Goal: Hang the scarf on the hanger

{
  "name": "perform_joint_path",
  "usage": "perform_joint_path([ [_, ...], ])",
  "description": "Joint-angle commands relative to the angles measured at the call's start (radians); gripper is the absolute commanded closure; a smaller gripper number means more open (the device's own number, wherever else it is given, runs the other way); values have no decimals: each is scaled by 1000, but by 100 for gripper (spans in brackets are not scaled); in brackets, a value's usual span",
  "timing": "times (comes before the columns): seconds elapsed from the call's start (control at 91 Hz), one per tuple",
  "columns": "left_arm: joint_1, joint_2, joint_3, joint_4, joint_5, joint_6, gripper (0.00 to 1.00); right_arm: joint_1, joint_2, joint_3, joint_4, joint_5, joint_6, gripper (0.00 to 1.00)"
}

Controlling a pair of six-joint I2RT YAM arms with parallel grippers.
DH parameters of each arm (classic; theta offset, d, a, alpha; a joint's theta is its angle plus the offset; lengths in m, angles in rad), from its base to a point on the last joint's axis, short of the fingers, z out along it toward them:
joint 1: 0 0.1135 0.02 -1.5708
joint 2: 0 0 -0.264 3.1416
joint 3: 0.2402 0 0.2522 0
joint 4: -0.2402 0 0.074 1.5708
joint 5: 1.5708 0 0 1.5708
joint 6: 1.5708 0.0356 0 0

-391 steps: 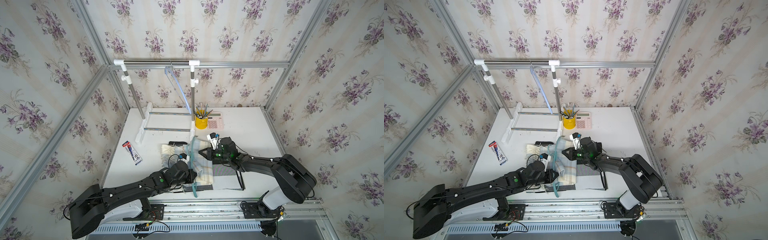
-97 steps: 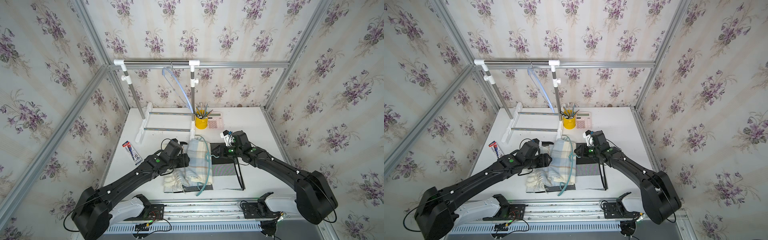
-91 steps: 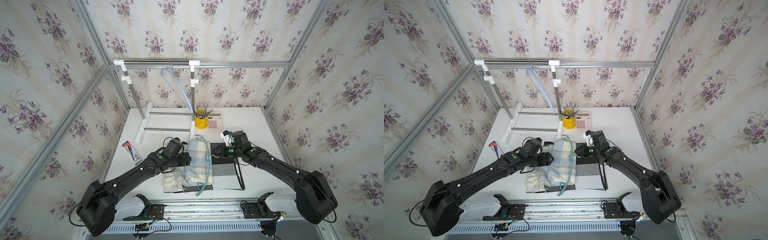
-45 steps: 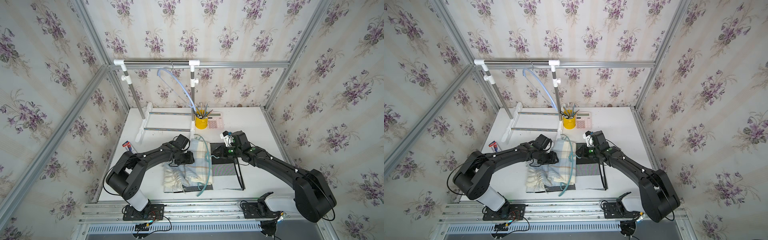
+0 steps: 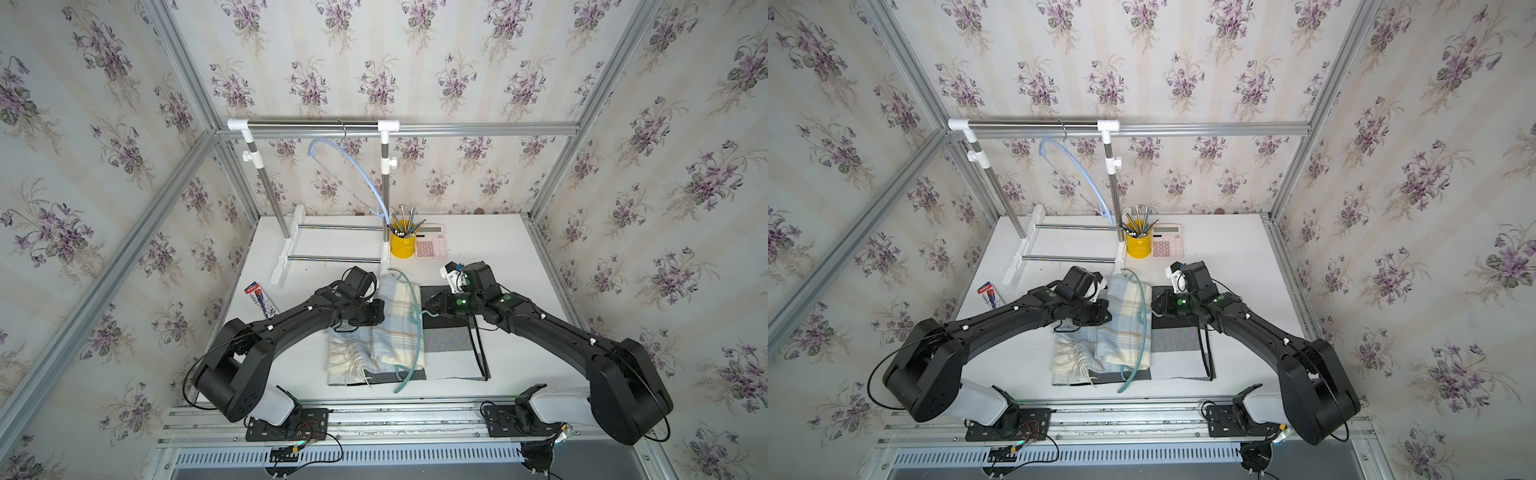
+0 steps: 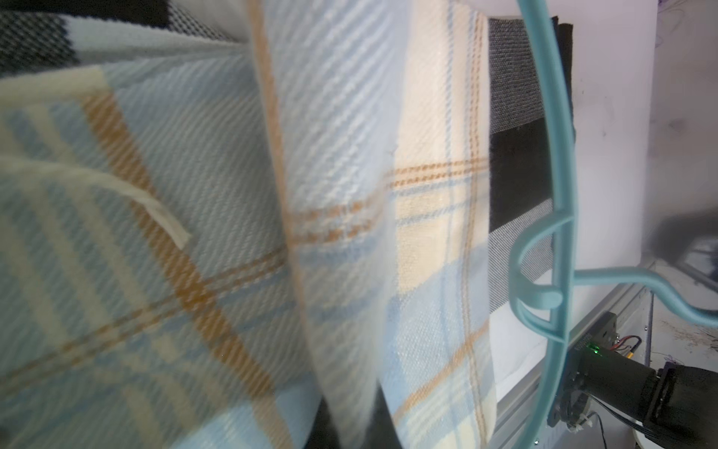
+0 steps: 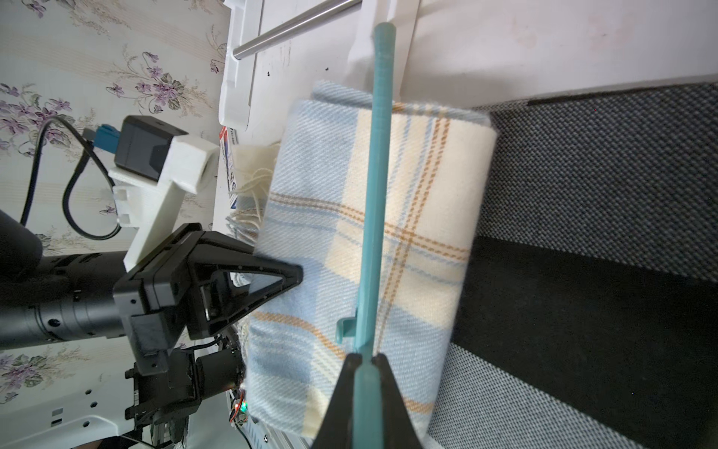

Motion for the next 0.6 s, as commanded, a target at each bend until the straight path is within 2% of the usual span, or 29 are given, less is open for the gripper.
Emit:
perform_joint_path([
  [0.0, 0, -41, 2, -49, 6, 9, 100, 2, -8, 12, 30, -41, 17, 100],
  [0.154, 0, -158, 10, -114, -22, 8, 100, 2, -19, 35, 39, -79, 54, 100],
  [0.209, 0, -178, 9, -118, -20, 2, 97, 2, -14, 45, 35, -76, 53, 100],
  [0.363, 0, -197, 20, -155, -21, -5, 100, 2, 6, 44, 49, -82, 67, 100],
  [0.593, 21, -314, 40, -336, -207, -5, 100, 2, -1, 53, 42, -83, 88, 100],
])
